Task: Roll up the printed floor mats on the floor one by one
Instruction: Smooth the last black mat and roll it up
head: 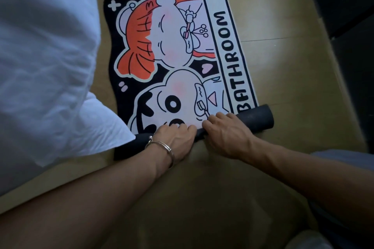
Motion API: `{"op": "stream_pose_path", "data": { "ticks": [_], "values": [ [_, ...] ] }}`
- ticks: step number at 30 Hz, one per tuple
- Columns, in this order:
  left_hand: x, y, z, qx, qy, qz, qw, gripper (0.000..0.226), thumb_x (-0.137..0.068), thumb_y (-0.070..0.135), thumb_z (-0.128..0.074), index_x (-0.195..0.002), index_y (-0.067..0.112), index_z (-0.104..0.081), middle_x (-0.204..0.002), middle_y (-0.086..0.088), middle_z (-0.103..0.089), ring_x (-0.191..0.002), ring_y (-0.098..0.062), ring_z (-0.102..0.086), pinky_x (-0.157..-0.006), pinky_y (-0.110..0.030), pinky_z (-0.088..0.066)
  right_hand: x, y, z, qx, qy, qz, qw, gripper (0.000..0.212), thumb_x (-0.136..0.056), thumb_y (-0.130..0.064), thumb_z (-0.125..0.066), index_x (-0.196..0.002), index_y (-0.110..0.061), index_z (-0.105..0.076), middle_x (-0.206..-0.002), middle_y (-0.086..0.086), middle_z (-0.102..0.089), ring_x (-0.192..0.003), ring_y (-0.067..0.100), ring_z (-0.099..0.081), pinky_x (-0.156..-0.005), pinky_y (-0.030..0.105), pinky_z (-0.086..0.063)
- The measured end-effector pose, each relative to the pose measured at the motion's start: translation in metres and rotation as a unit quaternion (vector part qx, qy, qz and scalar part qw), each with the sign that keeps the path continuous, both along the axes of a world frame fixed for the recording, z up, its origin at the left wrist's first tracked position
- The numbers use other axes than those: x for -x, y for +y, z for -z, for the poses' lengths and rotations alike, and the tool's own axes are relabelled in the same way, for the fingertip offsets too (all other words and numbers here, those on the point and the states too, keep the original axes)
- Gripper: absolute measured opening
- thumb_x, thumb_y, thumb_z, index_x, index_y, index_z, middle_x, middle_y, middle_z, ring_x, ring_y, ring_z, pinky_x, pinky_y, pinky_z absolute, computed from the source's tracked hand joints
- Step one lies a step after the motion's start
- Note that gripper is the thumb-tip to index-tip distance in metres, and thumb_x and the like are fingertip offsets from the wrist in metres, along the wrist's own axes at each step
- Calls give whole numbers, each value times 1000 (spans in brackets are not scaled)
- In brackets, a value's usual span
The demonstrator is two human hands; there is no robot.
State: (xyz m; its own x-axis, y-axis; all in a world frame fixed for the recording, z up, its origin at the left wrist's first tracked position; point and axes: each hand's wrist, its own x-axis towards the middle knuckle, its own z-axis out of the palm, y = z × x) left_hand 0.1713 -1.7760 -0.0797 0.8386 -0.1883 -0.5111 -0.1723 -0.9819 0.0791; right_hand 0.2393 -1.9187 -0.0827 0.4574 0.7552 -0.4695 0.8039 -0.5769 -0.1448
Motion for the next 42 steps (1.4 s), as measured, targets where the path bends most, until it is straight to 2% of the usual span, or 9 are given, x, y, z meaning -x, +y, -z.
{"op": "stream_pose_path", "data": {
  "ticks": [3,6,9,17,23,28,33,39,42],
  "values": [
    [6,-4,4,0,3,-38,999,22,-101,18,-24,-115,12,-40,-114,-9,-49,-100,-27,-52,-68,-36,-35,11,5,2,28,-14,2,1000,22,-92,-27,-47,-109,-16,-41,-109,5,-49,-93,20,-43,-85,37,-38],
    [10,-6,4,-18,-9,-36,999,25,-99,28,-33,-119,14,-36,-115,-7,-43,-101,-24,-48,-72,-36,-38,10,7,6,50,-5,26,998,28,-88,-23,-57,-109,-16,-40,-108,5,-51,-94,21,-51,-81,37,-42],
    [10,-6,5,-40,-24,-21,999,32,-94,24,-43,-123,14,-32,-113,-7,-44,-99,-24,-48,-76,-38,-38,6,12,7,53,32,80,995,34,-85,-19,-65,-109,-16,-41,-107,5,-56,-91,22,-58,-73,34,-44],
    [-20,-2,1,-14,113,-34,993,24,-92,17,-49,-116,15,-53,-108,-8,-58,-97,-26,-57,-72,-33,-41,5,18,2,90,27,41,995,26,-88,-22,-59,-111,-16,-48,-102,4,-59,-91,22,-59,-68,33,-39],
    [-12,-3,3,-30,17,-25,999,35,-92,18,-50,-125,15,-35,-117,-8,-50,-103,-28,-54,-69,-35,-35,-9,30,4,101,119,147,977,17,-81,-20,-54,-97,-15,-57,-86,4,-60,-73,21,-56,-66,30,-48],
    [-21,1,7,-20,95,-61,993,25,-93,18,-47,-118,18,-52,-113,-8,-60,-100,-27,-59,-71,-33,-40,3,27,9,71,40,46,996,26,-83,-23,-59,-107,-20,-49,-100,0,-58,-90,21,-56,-72,32,-39],
    [-16,3,1,-8,-17,9,1000,29,-95,18,-41,-123,14,-36,-112,-8,-52,-98,-28,-56,-66,-35,-35,-10,34,4,120,113,103,981,22,-89,-19,-51,-109,-12,-58,-86,1,-57,-77,17,-54,-71,28,-46],
    [-34,5,3,-27,70,-52,996,24,-93,23,-48,-116,18,-51,-97,-5,-58,-83,-23,-56,-69,-33,-40,-10,34,6,71,49,71,994,25,-90,-21,-55,-114,-19,-50,-105,2,-60,-95,21,-58,-87,38,-47],
    [-32,6,-1,-34,9,-6,999,27,-94,22,-47,-119,16,-41,-106,-6,-58,-90,-26,-59,-66,-34,-37,-19,37,0,125,101,112,981,29,-88,-17,-57,-117,-16,-54,-97,3,-59,-89,20,-59,-85,36,-50]
  ]
}}
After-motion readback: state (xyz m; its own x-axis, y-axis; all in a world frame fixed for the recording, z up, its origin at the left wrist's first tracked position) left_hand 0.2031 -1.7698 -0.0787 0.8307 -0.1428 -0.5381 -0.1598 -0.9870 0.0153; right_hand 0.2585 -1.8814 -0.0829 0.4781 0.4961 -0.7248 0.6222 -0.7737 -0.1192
